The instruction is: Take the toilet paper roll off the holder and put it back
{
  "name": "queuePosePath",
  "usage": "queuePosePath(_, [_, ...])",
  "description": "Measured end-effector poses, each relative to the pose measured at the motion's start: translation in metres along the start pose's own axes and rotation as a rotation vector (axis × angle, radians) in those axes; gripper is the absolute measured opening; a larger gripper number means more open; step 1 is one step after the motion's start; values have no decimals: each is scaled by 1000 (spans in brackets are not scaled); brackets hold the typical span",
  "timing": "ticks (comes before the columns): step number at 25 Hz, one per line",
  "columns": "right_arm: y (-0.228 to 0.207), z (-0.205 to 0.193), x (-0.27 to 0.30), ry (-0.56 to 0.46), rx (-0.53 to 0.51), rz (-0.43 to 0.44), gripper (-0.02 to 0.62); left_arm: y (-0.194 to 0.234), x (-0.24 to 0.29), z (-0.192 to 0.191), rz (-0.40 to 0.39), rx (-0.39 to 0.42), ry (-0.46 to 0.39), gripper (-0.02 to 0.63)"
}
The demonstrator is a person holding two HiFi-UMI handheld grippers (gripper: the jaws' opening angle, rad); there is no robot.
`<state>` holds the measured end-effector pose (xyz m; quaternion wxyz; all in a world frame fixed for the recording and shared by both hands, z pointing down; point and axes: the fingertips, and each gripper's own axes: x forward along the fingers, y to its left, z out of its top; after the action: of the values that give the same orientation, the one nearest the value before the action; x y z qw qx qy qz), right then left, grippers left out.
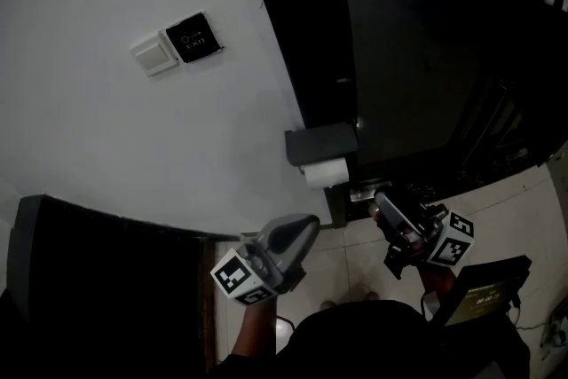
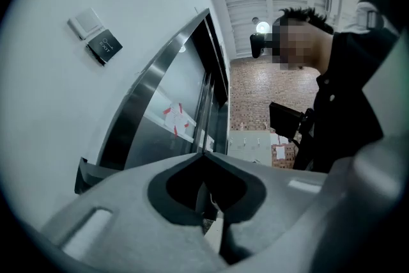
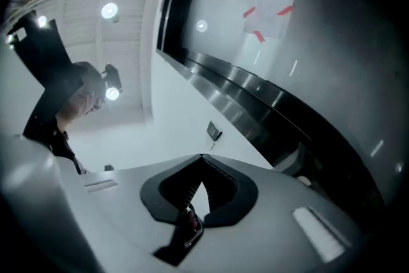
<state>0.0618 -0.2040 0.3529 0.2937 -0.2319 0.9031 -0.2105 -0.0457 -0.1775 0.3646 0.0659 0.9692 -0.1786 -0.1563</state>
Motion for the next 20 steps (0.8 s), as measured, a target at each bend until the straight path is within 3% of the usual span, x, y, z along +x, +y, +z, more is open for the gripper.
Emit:
queuePosePath(7, [29,2,15,90,-250,33,2,-12,12,12,-55,14,-39,-3])
queuePosePath(16, [25,-16,27,169,-324,23,0,-6,7,18,-43,25,-49,-3])
queuePosePath(20, [28,-12,32,151,-301,32,1,-4,5,16,-28,36,-32,-3])
